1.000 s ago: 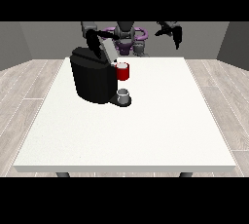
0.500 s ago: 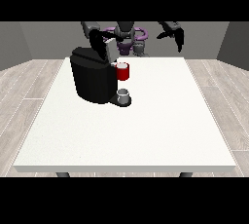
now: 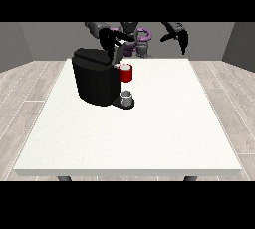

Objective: Insert the coffee pod into the coffee machine and close the lid

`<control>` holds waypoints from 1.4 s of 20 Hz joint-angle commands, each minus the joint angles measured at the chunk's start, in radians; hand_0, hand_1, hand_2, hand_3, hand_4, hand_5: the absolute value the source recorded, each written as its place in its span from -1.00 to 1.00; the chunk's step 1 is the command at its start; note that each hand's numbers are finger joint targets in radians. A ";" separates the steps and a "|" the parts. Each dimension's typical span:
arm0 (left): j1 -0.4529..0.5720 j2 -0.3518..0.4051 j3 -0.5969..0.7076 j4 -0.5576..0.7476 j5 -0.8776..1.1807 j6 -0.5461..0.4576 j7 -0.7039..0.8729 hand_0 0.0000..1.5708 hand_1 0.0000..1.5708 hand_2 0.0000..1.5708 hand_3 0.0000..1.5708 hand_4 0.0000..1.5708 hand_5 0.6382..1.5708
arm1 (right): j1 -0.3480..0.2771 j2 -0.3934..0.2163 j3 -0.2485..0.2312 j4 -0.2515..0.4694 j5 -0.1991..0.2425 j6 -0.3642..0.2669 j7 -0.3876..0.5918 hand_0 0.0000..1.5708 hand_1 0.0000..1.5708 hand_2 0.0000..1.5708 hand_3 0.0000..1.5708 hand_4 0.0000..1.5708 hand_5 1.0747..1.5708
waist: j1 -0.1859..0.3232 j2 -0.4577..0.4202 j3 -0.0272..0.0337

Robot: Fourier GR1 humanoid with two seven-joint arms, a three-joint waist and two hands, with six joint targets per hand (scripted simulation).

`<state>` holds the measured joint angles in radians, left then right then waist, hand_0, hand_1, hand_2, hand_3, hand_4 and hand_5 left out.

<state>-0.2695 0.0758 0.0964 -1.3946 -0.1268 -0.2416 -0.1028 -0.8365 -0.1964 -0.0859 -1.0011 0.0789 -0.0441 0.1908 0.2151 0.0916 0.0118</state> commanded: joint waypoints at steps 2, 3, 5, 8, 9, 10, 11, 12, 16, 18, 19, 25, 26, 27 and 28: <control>-0.055 0.006 0.003 0.024 0.006 -0.008 0.003 -1.00 -1.00 -1.00 -1.00 -0.55 1.00 | -0.125 0.021 0.074 -0.050 0.039 0.035 -0.020 -1.00 -1.00 -1.00 -1.00 -0.90 1.00 | 0.055 0.037 -0.0126; -0.058 -0.003 -0.028 -0.007 -0.013 -0.007 0.047 -1.00 -1.00 -1.00 -1.00 -0.51 1.00 | -0.116 0.024 0.076 -0.041 0.052 0.015 -0.010 -1.00 -1.00 -1.00 -1.00 -0.74 1.00 | 0.094 0.020 -0.0116; -0.066 0.001 -0.030 -0.011 -0.005 -0.021 0.025 -1.00 -1.00 -1.00 -1.00 -0.57 1.00 | -0.122 0.014 0.074 -0.072 0.064 -0.013 0.000 -1.00 -1.00 -1.00 -1.00 -0.62 1.00 | 0.121 0.037 -0.0118; -0.070 0.000 -0.036 -0.013 0.006 -0.040 0.019 -1.00 -1.00 -1.00 -1.00 -0.54 1.00 | -0.144 -0.023 0.060 -0.110 0.054 -0.006 0.069 -1.00 -1.00 -1.00 -1.00 -0.69 1.00 | 0.154 0.043 -0.0119; -0.105 -0.015 -0.036 -0.018 0.014 -0.030 0.027 -1.00 -1.00 -1.00 -1.00 -0.49 1.00 | -0.145 -0.020 0.060 -0.111 0.058 -0.018 0.051 -1.00 -1.00 -1.00 -1.00 -0.80 1.00 | 0.163 0.091 -0.0114; -0.112 0.005 -0.014 0.005 -0.001 -0.012 -0.015 -1.00 -1.00 -1.00 -1.00 -0.51 1.00 | -0.148 -0.008 0.078 -0.142 0.060 -0.014 0.061 -1.00 -1.00 -1.00 -1.00 -0.88 1.00 | 0.154 0.118 -0.0124; -0.088 0.003 -0.035 -0.008 0.008 -0.044 -0.011 -1.00 -1.00 -1.00 -1.00 -0.52 1.00 | -0.155 -0.017 0.051 -0.151 0.045 -0.030 0.097 -1.00 -1.00 -1.00 -1.00 -0.84 1.00 | 0.182 0.087 -0.0119; -0.097 -0.020 -0.052 -0.010 -0.015 -0.014 -0.009 -1.00 -1.00 -1.00 -1.00 -0.48 1.00 | -0.141 -0.007 0.081 -0.168 0.072 -0.036 0.095 -1.00 -1.00 -1.00 -1.00 -0.87 1.00 | 0.181 0.088 -0.0117; -0.099 -0.031 -0.064 -0.019 -0.009 -0.022 -0.013 -1.00 -1.00 -1.00 -1.00 -0.51 1.00 | -0.188 -0.051 0.097 -0.156 0.105 -0.011 0.097 -1.00 -1.00 -1.00 -1.00 -0.93 1.00 | 0.215 0.118 -0.0123; -0.128 0.006 -0.045 -0.013 -0.005 -0.042 -0.043 -1.00 -1.00 -1.00 -1.00 -0.45 1.00 | -0.265 -0.062 0.074 -0.136 0.114 -0.033 0.080 -1.00 -1.00 -1.00 -1.00 -1.00 1.00 | 0.226 0.170 -0.0126; -0.140 -0.039 -0.078 -0.057 0.000 -0.029 0.013 -1.00 -1.00 -1.00 -1.00 -0.46 1.00 | -0.292 -0.074 0.056 -0.090 0.112 -0.029 0.092 -1.00 -1.00 -1.00 -1.00 -1.00 1.00 | 0.244 0.141 -0.0121; -0.106 -0.026 -0.075 -0.070 0.000 -0.035 -0.049 -1.00 -1.00 -1.00 -1.00 -0.54 1.00 | -0.367 -0.083 0.047 -0.006 0.118 0.006 0.028 -1.00 -1.00 -1.00 -1.00 -1.00 1.00 | 0.264 0.202 -0.0124; -0.126 -0.009 -0.068 -0.052 -0.007 -0.039 -0.052 -1.00 -1.00 -1.00 -1.00 -0.50 1.00 | -0.394 -0.055 0.054 0.006 0.134 -0.027 0.048 -1.00 -1.00 -1.00 -1.00 -1.00 1.00 | 0.268 0.220 -0.0126; -0.163 0.006 -0.032 -0.061 0.031 -0.049 0.010 -1.00 -1.00 -1.00 -1.00 -0.46 1.00 | -0.378 -0.045 0.048 0.014 0.120 -0.018 0.003 -1.00 -1.00 -1.00 -1.00 -1.00 1.00 | 0.239 0.207 -0.0121; -0.191 -0.010 -0.038 -0.035 0.025 -0.037 -0.020 -1.00 -1.00 -1.00 -1.00 -0.47 1.00 | -0.438 -0.015 0.060 0.018 0.146 -0.064 0.046 -1.00 -1.00 -1.00 -1.00 -1.00 1.00 | 0.261 0.239 -0.0127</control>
<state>-0.4248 0.0639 0.0446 -1.4452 -0.1147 -0.2783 -0.1112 -1.1993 -0.2437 -0.0291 -1.0194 0.2045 -0.0751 0.2347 0.4645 0.2943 0.0001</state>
